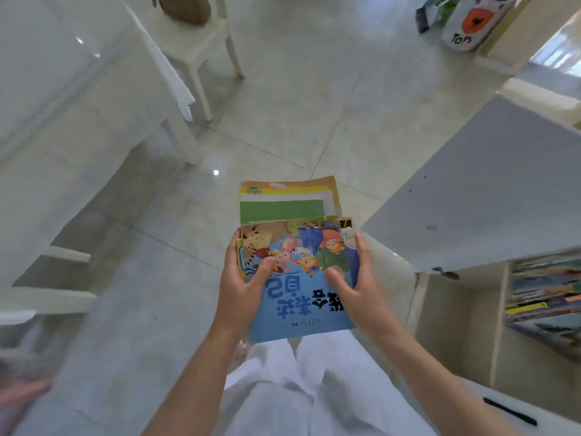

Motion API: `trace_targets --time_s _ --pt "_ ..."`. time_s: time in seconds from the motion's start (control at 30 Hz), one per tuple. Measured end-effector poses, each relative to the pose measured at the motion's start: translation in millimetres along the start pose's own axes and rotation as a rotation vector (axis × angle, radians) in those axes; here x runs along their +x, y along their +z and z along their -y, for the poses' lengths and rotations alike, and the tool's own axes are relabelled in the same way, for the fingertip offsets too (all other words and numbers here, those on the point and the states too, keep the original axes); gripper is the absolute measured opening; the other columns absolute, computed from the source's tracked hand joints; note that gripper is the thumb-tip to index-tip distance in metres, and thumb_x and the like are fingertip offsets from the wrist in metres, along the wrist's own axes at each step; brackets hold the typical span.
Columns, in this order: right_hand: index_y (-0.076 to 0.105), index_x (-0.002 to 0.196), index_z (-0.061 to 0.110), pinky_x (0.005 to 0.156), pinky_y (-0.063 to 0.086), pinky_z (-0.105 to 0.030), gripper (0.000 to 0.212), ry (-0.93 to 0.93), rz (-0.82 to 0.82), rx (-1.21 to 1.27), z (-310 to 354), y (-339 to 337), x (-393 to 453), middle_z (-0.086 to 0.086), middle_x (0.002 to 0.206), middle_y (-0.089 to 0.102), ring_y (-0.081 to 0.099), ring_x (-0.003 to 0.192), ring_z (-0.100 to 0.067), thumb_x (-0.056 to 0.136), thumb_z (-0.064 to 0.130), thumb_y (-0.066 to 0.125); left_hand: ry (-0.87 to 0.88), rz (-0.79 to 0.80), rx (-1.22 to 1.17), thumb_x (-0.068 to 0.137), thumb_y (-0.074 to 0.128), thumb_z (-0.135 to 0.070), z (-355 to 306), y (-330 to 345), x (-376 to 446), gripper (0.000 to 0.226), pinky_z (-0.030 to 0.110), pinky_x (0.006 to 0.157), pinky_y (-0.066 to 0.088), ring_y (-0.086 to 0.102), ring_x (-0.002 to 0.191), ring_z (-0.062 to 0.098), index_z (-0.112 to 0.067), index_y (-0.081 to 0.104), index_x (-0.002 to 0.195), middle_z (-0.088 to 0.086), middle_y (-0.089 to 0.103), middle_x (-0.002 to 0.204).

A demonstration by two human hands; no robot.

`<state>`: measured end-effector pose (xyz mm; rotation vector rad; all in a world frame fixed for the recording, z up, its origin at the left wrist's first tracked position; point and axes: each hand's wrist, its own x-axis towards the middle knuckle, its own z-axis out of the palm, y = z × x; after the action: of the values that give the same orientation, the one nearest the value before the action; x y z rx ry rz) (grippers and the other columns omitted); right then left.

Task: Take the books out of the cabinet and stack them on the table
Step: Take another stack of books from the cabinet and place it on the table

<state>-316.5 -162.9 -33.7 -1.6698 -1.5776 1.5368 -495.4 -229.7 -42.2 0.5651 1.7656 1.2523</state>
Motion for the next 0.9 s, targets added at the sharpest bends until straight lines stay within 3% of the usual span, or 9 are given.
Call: trace_targets --time_s 0.1,0.23,0.33,0.4,0.47,0.53,0.67,0.8,0.9 --pt "0.013 0.149 0.039 0.066 0.053 -0.021 0.075 0.003 0.059 -0.055 17.4 50.4 -11.3 0.023 0.106 0.06 0.064 0.079 0.002 0.093 0.027 0.061 -0.015 -0.066 -0.013 0.088 0.067 -0.032 13.0 -56.2 -6.4 0.066 0.037 0.076 0.061 0.069 0.099 0.015 -0.037 0.031 0.143 -0.002 0.063 0.121" --pt "0.021 0.149 0.032 0.061 0.048 -0.011 0.072 -0.033 0.16 -0.112 35.9 116.0 -22.5 0.03 0.099 0.056 0.059 0.079 0.012 0.091 0.026 0.062 -0.024 -0.186 -0.027 0.086 0.068 -0.038 28.2 -128.9 -18.2 0.068 0.045 0.086 0.058 0.068 0.103 0.012 -0.04 0.031 0.142 -0.008 0.063 0.121" --pt "0.026 0.148 0.031 0.061 0.047 -0.008 0.069 -0.07 0.254 -0.139 49.0 168.3 -23.5 0.017 0.116 0.062 0.06 0.083 0.014 0.09 0.024 0.064 -0.021 -0.293 -0.046 0.085 0.069 -0.038 37.3 -180.7 -23.7 0.065 0.045 0.089 0.056 0.066 0.105 0.009 -0.038 0.035 0.14 -0.011 0.063 0.12" --pt "0.03 0.145 0.034 0.069 0.053 -0.015 0.066 -0.089 0.322 -0.144 55.6 197.0 -21.1 0.011 0.12 0.065 0.066 0.089 0.006 0.089 0.026 0.064 -0.02 -0.354 -0.057 0.087 0.068 -0.034 40.7 -207.1 -25.9 0.064 0.043 0.091 0.055 0.065 0.104 0.005 -0.034 0.035 0.141 -0.012 0.063 0.12" --pt "0.032 0.143 0.034 0.079 0.059 -0.033 0.064 -0.112 0.377 -0.158 63.0 218.2 -16.8 0.011 0.12 0.066 0.068 0.096 -0.004 0.088 0.026 0.065 -0.023 -0.402 -0.076 0.087 0.068 -0.031 41.7 -225.9 -27.4 0.063 0.041 0.091 0.055 0.065 0.102 0.004 -0.032 0.036 0.142 -0.011 0.064 0.118" --pt "0.034 0.142 0.029 0.081 0.059 -0.039 0.062 -0.146 0.426 -0.206 75.2 243.0 -8.7 0.011 0.118 0.067 0.069 0.096 -0.007 0.088 0.024 0.065 -0.024 -0.46 -0.107 0.087 0.068 -0.03 42.0 -247.1 -24.2 0.062 0.043 0.092 0.054 0.066 0.103 0.006 -0.031 0.037 0.141 -0.009 0.064 0.119" --pt "0.036 0.14 0.025 0.079 0.059 -0.042 0.06 -0.185 0.534 -0.255 109.8 291.4 17.6 0.007 0.116 0.068 0.071 0.092 -0.01 0.087 0.022 0.066 -0.044 -0.581 -0.17 0.084 0.071 -0.038 38.7 -284.3 -3.9 0.064 0.047 0.095 0.053 0.065 0.107 0.01 -0.036 0.038 0.139 -0.008 0.065 0.12" --pt "0.034 0.141 0.027 0.08 0.057 -0.033 0.062 -0.257 0.602 -0.331 142.9 334.5 52.9 0.008 0.121 0.065 0.067 0.098 -0.01 0.088 0.024 0.065 -0.043 -0.69 -0.246 0.086 0.071 -0.031 31.8 -312.7 28.8 0.061 0.05 0.094 0.052 0.067 0.106 0.013 -0.034 0.04 0.138 -0.007 0.067 0.117" --pt "0.037 0.136 0.03 0.078 0.058 -0.038 0.053 -0.299 0.7 -0.342 179.3 364.3 89.2 0.011 0.116 0.068 0.07 0.092 -0.009 0.09 0.02 0.062 -0.026 -0.771 -0.278 0.085 0.071 -0.03 19.4 -331.8 66.2 0.059 0.05 0.093 0.053 0.068 0.104 0.014 -0.032 0.042 0.137 -0.005 0.068 0.116"
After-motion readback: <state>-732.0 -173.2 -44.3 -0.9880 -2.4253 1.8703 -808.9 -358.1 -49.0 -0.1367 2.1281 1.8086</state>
